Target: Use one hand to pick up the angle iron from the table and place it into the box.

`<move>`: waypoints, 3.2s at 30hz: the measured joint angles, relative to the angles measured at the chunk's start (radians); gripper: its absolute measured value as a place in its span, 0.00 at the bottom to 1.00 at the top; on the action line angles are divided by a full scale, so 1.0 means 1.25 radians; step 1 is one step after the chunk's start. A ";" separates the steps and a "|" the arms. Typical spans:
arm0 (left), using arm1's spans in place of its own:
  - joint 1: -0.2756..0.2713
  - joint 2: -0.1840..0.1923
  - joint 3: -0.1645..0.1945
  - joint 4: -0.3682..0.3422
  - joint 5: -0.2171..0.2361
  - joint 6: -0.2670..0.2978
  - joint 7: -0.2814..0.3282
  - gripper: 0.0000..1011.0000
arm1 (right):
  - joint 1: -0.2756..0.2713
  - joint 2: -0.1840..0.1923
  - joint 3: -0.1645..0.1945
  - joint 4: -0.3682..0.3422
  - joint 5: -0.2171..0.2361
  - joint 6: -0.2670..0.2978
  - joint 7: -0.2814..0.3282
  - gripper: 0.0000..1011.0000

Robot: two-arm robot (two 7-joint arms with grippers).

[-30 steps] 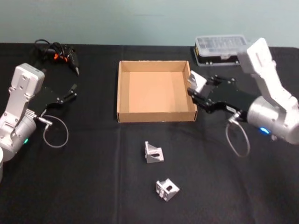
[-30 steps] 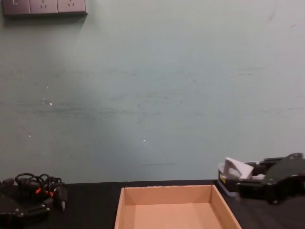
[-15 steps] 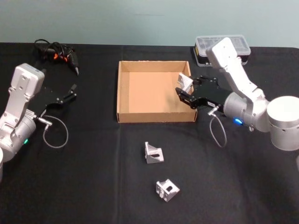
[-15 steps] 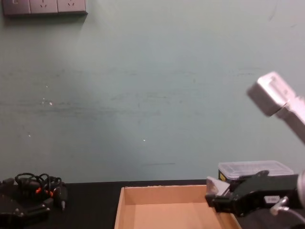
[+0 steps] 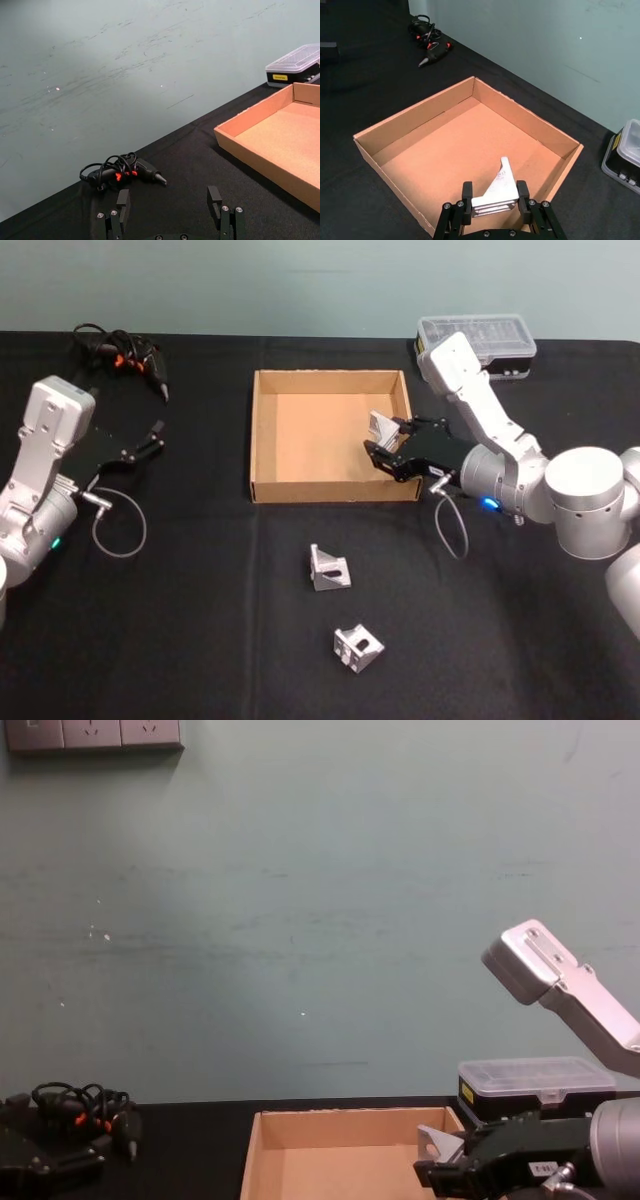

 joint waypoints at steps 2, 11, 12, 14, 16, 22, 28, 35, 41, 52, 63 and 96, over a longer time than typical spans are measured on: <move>0.000 0.000 0.000 0.000 0.000 0.000 0.000 1.00 | 0.001 -0.003 0.002 0.003 0.000 0.001 0.002 0.53; 0.000 0.000 0.000 0.000 0.000 0.000 0.000 1.00 | -0.001 -0.011 0.010 0.004 -0.001 0.009 0.007 0.53; 0.000 0.000 0.000 0.000 0.000 0.000 0.000 1.00 | -0.001 -0.011 0.010 0.004 -0.001 0.009 0.007 0.53; 0.000 0.000 0.000 0.000 0.000 0.000 0.000 1.00 | -0.002 -0.012 0.011 0.003 -0.001 0.012 0.007 0.53; 0.000 0.000 0.000 0.000 0.000 0.000 0.000 1.00 | -0.003 -0.013 0.012 0.002 -0.001 0.014 0.007 0.53; 0.000 0.000 0.000 0.000 0.000 0.000 0.000 1.00 | -0.005 -0.015 0.013 0.000 -0.003 0.017 0.007 0.53; 0.000 0.000 0.000 0.000 0.000 0.000 0.000 1.00 | -0.008 -0.017 0.014 0.002 -0.004 0.019 0.007 0.53; 0.000 0.000 0.000 0.000 0.000 0.000 0.000 1.00 | -0.009 -0.017 0.016 0.003 -0.006 0.020 0.009 0.53; 0.000 0.000 0.000 0.000 0.000 0.000 0.000 1.00 | -0.010 -0.018 0.019 0.002 -0.006 0.020 0.009 0.65; 0.000 0.000 0.000 0.000 0.000 0.000 0.000 1.00 | -0.015 -0.020 0.024 -0.002 -0.003 0.017 0.009 0.97; 0.000 0.000 0.000 0.000 0.000 0.000 0.000 1.00 | -0.018 -0.019 0.029 -0.005 0.003 0.009 0.008 0.99; 0.000 0.000 0.000 0.000 0.000 0.000 0.000 1.00 | -0.243 0.172 0.094 -0.400 0.103 0.015 0.047 0.99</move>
